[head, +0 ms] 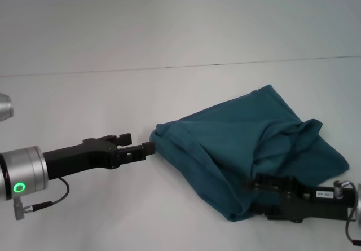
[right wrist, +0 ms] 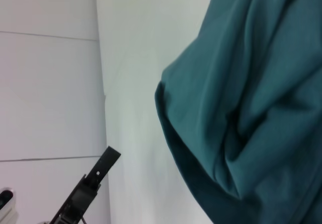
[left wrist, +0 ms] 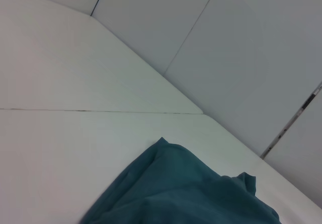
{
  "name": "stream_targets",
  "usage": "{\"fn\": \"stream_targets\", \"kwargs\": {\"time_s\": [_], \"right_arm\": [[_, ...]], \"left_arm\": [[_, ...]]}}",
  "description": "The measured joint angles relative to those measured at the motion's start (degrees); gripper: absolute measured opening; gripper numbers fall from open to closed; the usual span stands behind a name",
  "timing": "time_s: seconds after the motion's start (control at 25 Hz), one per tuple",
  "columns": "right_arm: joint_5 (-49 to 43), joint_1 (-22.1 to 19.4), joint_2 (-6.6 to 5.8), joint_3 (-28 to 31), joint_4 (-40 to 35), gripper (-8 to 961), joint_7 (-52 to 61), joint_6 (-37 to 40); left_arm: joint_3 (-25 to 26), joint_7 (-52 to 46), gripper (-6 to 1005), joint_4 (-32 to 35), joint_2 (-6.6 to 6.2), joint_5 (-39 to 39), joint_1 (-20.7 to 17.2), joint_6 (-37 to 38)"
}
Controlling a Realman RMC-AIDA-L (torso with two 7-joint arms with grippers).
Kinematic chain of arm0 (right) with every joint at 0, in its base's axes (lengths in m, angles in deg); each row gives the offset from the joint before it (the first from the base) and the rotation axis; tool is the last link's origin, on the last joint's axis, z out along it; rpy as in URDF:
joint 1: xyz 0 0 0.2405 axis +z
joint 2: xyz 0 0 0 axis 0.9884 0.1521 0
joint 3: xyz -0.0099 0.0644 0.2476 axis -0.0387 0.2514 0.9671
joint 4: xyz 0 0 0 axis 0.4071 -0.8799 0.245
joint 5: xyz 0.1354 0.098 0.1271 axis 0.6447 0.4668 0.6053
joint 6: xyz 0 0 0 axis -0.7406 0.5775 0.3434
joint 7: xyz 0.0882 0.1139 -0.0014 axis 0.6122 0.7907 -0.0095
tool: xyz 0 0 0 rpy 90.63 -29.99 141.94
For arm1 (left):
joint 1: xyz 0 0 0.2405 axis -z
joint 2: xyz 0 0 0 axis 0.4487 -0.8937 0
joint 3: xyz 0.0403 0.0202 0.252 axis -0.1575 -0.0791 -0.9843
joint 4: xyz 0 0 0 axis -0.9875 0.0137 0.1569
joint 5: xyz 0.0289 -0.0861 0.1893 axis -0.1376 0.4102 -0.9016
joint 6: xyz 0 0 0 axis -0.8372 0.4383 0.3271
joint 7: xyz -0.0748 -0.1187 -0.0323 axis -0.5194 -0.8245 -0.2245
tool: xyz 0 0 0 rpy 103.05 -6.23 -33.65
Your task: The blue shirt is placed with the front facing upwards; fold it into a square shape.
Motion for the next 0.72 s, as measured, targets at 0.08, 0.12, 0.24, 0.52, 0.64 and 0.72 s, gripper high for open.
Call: {"fn": "stream_targets", "kwargs": {"time_s": [0.08,0.12,0.24,0.52,0.64,0.72], "right_arm": [[0.0,0.0,0.12,0.0,0.8,914,-0.2,-0.3],[-0.1,0.0,0.23,-0.1,1.0,914,-0.3,-0.3],[0.0,-0.1,0.4,-0.1,1.1,913,-0.5,-0.4],[0.2,-0.1,0.47,0.4,1.1,912,-0.9,-0.5],[0.3,-0.1,0.48,0.5,1.1,880,-0.9,-0.6],[0.3,0.0,0.5,0.6,1.2,817,-0.6,-0.7]], "left_arm": [[0.0,0.0,887,0.0,0.0,0.0,0.0,0.0],[0.0,0.0,888,-0.1,0.01,0.0,0.0,-0.1],[0.0,0.0,888,-0.3,0.02,0.1,0.0,-0.1],[0.0,0.1,887,-0.5,0.02,0.1,0.2,-0.2],[0.0,0.1,887,-0.5,0.03,0.1,0.2,-0.4],[0.0,0.1,887,-0.6,0.07,0.1,0.2,-0.7]]}}
